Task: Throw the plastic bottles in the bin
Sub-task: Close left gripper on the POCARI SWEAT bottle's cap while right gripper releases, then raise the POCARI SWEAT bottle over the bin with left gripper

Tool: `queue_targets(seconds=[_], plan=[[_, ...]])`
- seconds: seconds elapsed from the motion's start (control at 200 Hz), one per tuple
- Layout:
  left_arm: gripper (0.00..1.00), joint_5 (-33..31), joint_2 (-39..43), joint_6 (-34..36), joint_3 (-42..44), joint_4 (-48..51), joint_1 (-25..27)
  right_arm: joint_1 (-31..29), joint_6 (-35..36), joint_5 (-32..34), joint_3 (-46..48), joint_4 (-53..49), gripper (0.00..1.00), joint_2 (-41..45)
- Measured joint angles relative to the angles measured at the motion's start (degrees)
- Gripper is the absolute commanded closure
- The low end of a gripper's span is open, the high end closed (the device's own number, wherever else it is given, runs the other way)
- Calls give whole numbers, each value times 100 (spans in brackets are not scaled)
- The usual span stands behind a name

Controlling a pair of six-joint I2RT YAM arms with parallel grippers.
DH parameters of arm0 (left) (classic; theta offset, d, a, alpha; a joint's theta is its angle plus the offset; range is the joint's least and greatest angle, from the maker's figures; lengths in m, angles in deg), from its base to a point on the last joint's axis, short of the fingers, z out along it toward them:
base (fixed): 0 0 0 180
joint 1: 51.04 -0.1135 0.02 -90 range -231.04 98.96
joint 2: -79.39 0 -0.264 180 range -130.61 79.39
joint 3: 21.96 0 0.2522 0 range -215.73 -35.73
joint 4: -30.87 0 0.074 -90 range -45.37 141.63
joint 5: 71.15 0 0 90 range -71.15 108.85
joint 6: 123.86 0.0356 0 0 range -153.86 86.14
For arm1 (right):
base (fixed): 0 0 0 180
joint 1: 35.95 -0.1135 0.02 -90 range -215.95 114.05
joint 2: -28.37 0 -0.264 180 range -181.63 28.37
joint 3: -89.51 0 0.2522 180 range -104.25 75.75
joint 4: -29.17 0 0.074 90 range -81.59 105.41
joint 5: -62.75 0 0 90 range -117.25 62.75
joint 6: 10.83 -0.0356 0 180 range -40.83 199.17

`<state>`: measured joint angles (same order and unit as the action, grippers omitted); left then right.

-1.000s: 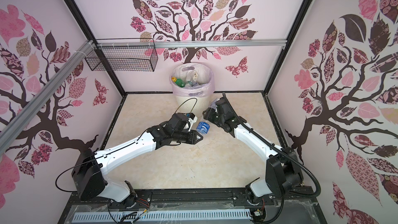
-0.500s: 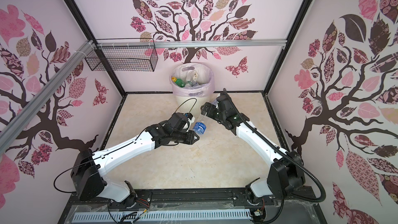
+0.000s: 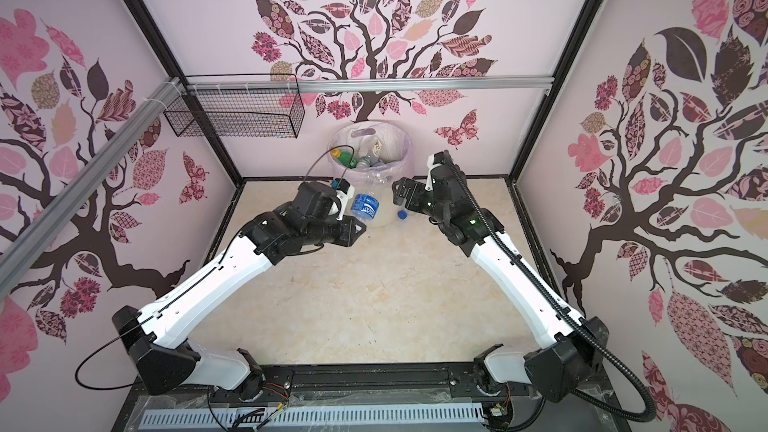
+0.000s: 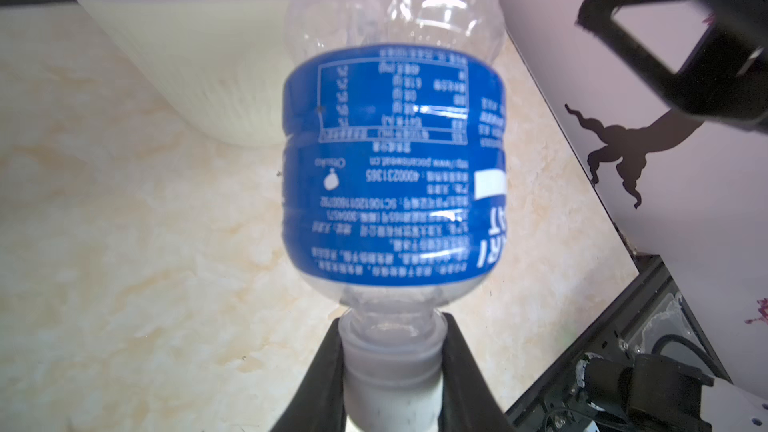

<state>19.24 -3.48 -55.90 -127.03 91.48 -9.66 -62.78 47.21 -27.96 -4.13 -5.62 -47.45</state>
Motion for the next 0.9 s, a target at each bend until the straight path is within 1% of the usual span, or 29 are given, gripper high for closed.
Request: queue_targets(seconds=[0.11, 0.275, 0.33, 0.435, 0.53, 0.595, 0.715, 0.825, 0.9], plan=[[88, -247, -160, 258, -846, 72, -92, 0, 125, 20, -140, -72, 0, 50], [87, -570, -466, 669, -1993, -74, -94, 0, 280, 107, -164, -70, 0, 179], [85, -684, -566, 785, -2297, -179, -96, 0, 328, 151, -164, -70, 0, 214], [85, -938, -704, 986, -2793, -435, -96, 0, 402, 269, -164, -61, 0, 273], [85, -1102, -686, 1123, -2933, -778, -96, 0, 501, 402, -164, -55, 0, 315], [87, -1228, -651, 1215, -2935, -1047, -96, 15, 542, 455, -164, -26, 0, 326], [87, -1384, -634, 1364, -2933, -1521, -103, 111, 542, 426, -162, 22, 0, 323], [87, -1360, -697, 1368, -2946, -1792, -190, 238, 525, 343, -160, 109, 0, 323], [85, -1154, -942, 1161, -3088, -1886, -422, 299, 505, 282, -140, 170, 0, 321]])
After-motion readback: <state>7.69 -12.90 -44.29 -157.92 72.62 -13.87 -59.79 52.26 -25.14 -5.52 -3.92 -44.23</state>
